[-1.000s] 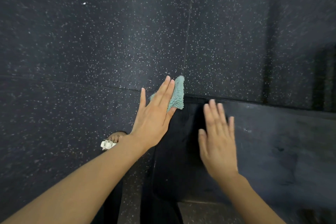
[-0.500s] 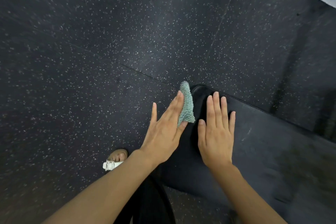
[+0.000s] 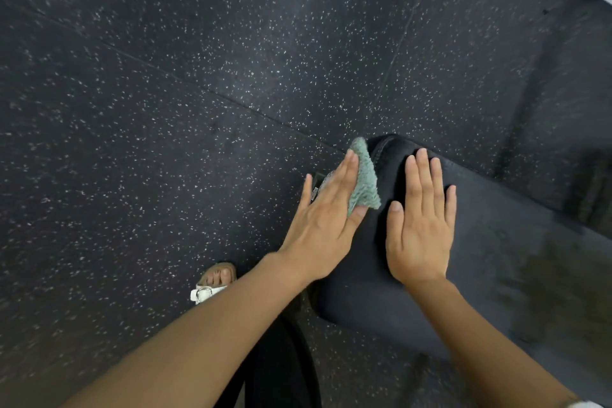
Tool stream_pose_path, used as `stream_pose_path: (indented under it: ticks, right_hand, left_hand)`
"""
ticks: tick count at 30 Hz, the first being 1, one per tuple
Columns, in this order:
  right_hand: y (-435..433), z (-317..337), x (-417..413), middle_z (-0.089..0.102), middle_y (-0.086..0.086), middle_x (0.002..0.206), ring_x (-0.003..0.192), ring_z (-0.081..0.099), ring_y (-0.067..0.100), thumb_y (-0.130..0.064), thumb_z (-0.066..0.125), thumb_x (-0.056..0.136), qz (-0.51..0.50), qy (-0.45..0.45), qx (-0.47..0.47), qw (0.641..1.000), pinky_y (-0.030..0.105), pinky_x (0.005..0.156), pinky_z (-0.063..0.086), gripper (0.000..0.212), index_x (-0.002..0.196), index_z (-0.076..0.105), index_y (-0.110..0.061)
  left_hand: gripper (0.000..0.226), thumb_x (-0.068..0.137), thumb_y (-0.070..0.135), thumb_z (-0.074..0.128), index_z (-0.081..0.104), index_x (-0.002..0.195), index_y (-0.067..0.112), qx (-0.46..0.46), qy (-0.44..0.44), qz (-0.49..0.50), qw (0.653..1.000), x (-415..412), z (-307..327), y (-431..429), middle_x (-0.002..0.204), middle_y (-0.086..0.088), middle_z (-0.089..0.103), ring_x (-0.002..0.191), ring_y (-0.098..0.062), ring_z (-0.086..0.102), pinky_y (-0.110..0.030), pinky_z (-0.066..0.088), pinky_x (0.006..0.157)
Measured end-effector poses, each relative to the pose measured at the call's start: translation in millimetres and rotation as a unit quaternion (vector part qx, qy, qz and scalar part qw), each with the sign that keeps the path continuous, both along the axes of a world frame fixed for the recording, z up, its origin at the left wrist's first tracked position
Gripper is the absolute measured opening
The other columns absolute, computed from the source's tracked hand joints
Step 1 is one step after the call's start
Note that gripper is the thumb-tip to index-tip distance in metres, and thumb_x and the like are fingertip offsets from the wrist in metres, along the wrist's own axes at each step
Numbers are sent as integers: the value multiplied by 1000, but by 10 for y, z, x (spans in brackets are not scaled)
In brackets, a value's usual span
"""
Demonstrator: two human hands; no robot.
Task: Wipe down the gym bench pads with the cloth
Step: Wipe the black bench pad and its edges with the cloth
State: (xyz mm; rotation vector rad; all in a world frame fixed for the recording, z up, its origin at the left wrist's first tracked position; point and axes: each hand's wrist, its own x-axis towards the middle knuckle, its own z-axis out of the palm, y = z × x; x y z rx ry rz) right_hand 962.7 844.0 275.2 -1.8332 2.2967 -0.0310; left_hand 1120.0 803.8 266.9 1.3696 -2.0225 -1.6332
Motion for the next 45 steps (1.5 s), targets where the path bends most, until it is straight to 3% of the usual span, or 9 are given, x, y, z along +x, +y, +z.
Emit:
stream_pose_path:
  ticks: [7,20,33,45]
  right_hand:
    - [-9,-11,7,10,-4,165,153,5,15,-31,21,99,-3,0,-6,1000,40,123,1,60,157,14,-18]
    - [-6,-9,10,10,-4,165,152,3,13,-30,21,99,-5,1,-7,1000,39,123,0,59,157,14,-17]
    - [-5,-11,21,9,-7,164,152,3,12,-31,20,99,-8,-4,-18,1000,40,123,2,59,157,15,-20]
    - [5,-17,21,12,-3,165,152,6,14,-30,20,100,-4,1,-28,1000,41,123,2,58,157,16,-17]
  left_hand:
    - [64,106,29,32,-7,156,23,-18,41,-4,999,-154,-78,-419,165,12,-5,150,0,-1,-44,-16,121]
    - [66,99,42,17,-12,155,25,-21,42,-13,999,107,-89,71,165,13,-10,148,4,-9,-39,-20,118]
    - [66,99,38,20,-14,154,27,27,56,0,998,381,-11,623,163,17,-12,149,3,-8,-40,-13,121]
    - [65,106,28,33,-9,155,27,49,77,29,995,116,-114,134,165,14,-5,149,4,-4,-36,-5,124]
